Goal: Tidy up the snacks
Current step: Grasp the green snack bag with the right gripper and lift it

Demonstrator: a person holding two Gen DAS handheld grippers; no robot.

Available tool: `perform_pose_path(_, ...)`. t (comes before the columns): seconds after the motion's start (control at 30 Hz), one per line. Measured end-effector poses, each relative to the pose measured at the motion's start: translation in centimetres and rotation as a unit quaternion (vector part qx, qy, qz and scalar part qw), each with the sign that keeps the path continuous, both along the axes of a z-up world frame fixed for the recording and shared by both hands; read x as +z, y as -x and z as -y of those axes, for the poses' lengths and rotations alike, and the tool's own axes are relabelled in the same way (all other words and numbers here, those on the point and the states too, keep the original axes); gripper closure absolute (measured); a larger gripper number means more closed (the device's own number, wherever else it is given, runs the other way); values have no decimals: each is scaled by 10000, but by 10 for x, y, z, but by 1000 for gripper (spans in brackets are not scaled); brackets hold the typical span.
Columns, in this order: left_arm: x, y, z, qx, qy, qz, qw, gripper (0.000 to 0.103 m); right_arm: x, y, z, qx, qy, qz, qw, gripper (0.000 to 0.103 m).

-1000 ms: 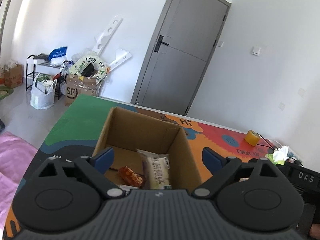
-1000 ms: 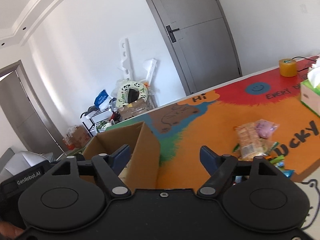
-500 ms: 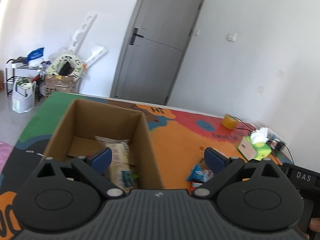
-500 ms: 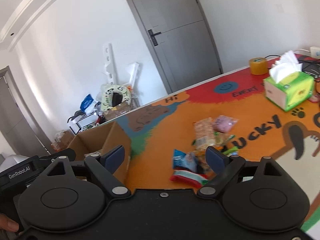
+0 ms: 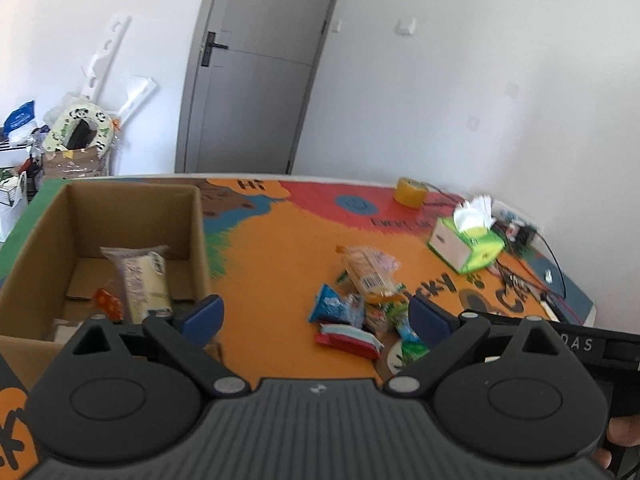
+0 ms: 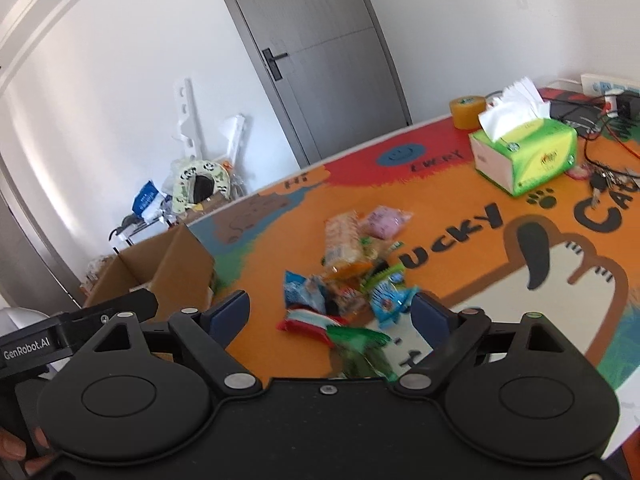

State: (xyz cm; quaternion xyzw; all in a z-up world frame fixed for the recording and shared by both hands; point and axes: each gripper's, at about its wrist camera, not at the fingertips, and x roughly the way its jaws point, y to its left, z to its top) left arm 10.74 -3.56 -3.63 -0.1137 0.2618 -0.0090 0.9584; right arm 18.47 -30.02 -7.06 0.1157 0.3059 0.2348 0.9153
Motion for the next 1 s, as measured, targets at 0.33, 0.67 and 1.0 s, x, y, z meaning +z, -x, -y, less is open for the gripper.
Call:
perform_pose_path(0.33, -16, -10, 27, -271, -167, -263, 9991, 5, -28, -5, 5, 110, 99, -405, 9991, 32)
perform_pose_path(0.67, -30, -26, 31, -347, -38, -294, 9990, 7, -57, -23, -5, 254, 2, -666, 9975, 43)
perform_pose_path(1.0, -44, -47, 43, -446, -132, -387, 9982, 7, -63, -35, 12, 1, -133, -601, 9981, 74)
